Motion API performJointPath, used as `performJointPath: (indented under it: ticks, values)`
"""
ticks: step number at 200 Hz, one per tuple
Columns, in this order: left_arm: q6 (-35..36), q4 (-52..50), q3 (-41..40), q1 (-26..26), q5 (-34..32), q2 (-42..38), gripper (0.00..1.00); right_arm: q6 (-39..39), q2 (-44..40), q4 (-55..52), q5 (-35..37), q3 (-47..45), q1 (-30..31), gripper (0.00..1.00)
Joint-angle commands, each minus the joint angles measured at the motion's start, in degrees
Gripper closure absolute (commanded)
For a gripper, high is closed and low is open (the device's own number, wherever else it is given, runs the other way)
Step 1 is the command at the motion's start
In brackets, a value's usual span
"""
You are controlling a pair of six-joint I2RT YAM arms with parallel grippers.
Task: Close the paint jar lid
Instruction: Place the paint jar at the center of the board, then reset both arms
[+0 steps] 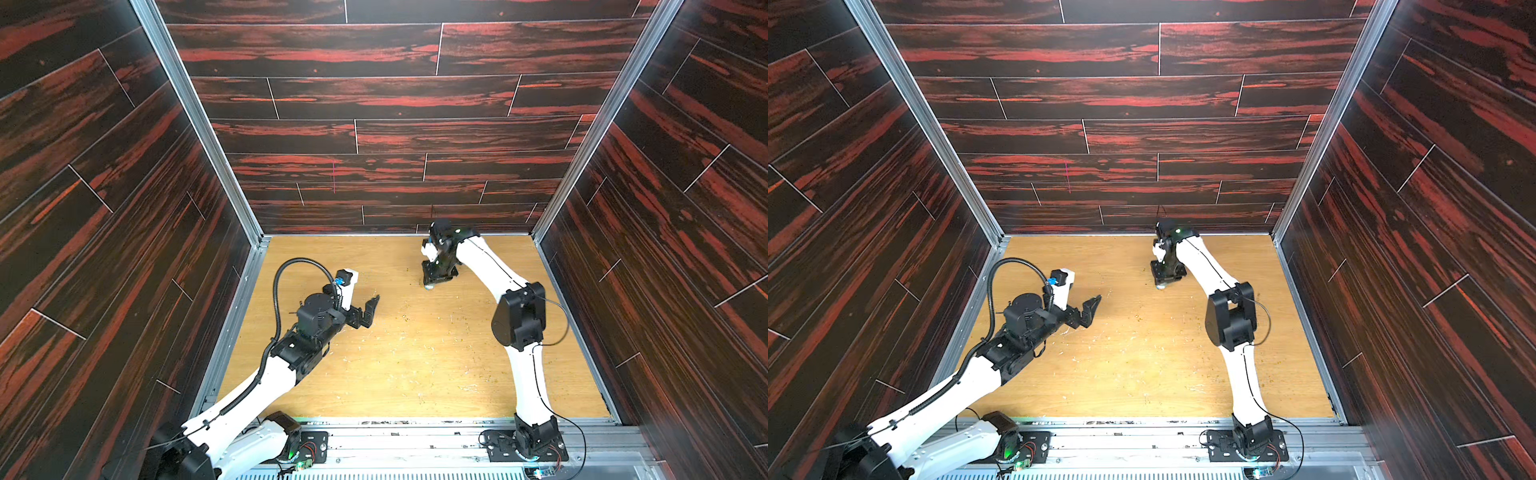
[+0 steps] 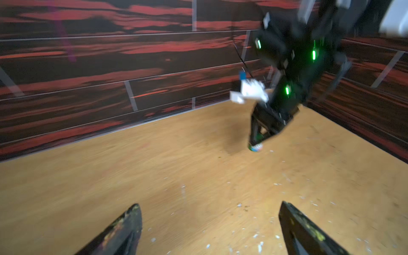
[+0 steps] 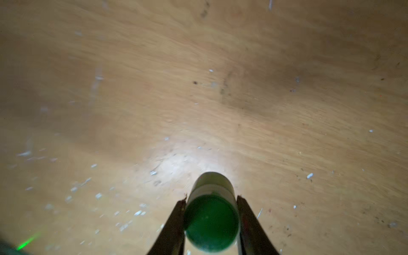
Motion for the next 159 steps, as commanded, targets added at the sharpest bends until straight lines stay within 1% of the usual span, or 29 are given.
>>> performJointPath:
  ticks: [1,15,18,25,34,42,50,68,79,88,102,113,117,120,132,134,147,159]
  values:
    - [-1.09,-2.86,-0.50,0.36,-10.37,-3.37,0.00,4.75,2.22,10.28,7.58,-4.40,0.74,0.71]
    - [-1.12,-3.33,-1.07,0.35,-11.41,-4.92,0.00,6.26,2.88,13.18,8.76,-6.76,0.74,0.68]
    - [-1.03,-3.26,-1.26,0.32,-11.73,-5.29,0.00,6.70,2.80,13.80,8.90,-7.32,0.74,0.64]
    - [-0.95,-3.20,-1.54,0.36,-12.47,-6.03,0.00,7.46,2.42,14.85,8.25,-8.39,0.74,0.51]
    - [-0.54,-3.60,-1.40,0.36,-13.38,-6.61,0.00,7.35,1.32,15.25,7.35,-9.19,0.80,0.42]
    - [-0.20,-4.04,-1.21,0.36,-14.55,-6.80,0.00,7.56,-0.75,15.29,8.37,-10.12,0.84,0.34]
    - [0.11,-4.31,-1.04,0.44,-15.84,-6.61,0.00,7.55,-4.03,16.19,9.17,-11.93,0.70,0.28]
    - [-0.54,-4.17,-1.14,1.00,-18.47,-5.23,0.00,7.24,-13.01,18.20,6.78,-15.48,-1.29,0.22]
    - [-1.64,-2.51,-2.44,1.60,-19.86,-5.03,0.00,7.45,-17.99,17.62,5.18,-16.93,-3.91,0.20]
    - [-2.36,0.24,-4.57,2.51,-21.97,-5.50,0.00,7.50,-22.55,18.31,4.46,-19.79,-6.61,0.19]
    - [-3.19,5.25,-8.29,5.33,-25.21,-6.39,0.00,7.19,-30.87,22.57,4.65,-27.91,-11.77,0.18]
    - [-4.43,6.77,-9.64,8.97,-27.34,-6.22,0.00,7.07,-38.03,28.51,3.63,-36.51,-16.50,0.16]
    - [-4.80,7.16,-9.94,10.25,-27.89,-6.00,0.00,7.15,-41.31,31.46,3.48,-40.79,-18.39,0.14]
    - [-4.89,7.58,-10.28,11.23,-27.89,-5.71,0.00,7.15,-42.48,32.24,3.47,-41.85,-19.07,0.13]
    - [-3.87,10.73,-11.79,13.94,-28.59,-3.96,0.00,7.03,-49.96,40.07,6.26,-53.37,-22.44,0.09]
    - [-3.60,11.52,-12.04,14.10,-29.12,-3.61,0.00,7.00,-50.52,40.61,6.53,-53.78,-22.63,0.09]
    - [-1.82,15.14,-13.68,15.28,-32.89,-1.74,0.00,5.56,-57.05,48.90,9.83,-64.72,-23.39,0.07]
    - [-0.37,14.58,-14.09,16.00,-32.63,-1.27,0.00,5.19,-61.82,58.30,12.31,-74.60,-23.39,0.04]
